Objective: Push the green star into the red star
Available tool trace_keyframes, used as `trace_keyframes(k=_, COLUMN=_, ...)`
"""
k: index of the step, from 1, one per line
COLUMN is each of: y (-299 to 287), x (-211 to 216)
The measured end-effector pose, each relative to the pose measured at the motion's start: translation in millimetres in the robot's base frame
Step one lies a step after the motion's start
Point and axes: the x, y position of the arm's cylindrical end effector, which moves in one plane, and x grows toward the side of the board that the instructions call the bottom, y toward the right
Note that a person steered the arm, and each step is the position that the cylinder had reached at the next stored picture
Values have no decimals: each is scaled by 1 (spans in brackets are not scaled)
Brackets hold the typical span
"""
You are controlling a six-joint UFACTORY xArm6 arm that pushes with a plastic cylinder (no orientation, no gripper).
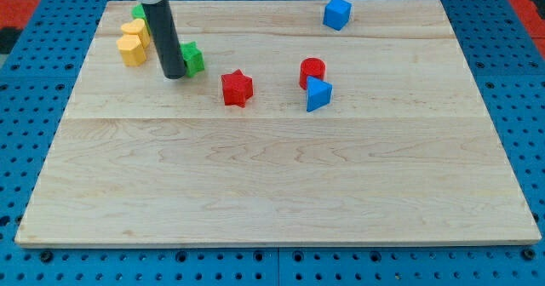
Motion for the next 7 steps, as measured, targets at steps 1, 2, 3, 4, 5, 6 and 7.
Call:
trace_keyframes(k=1, y=-42, x=-1)
trace_keyframes(k=2, y=-28, x=-20)
trace_keyframes(k=3, y=-10, x=-39)
trace_keyframes(k=4, y=45, x=2)
trace_keyframes(k=5, y=12, x=-7)
trace_keyframes(k=6, y=-76, x=23)
trace_keyframes(k=7, y=-161, x=20)
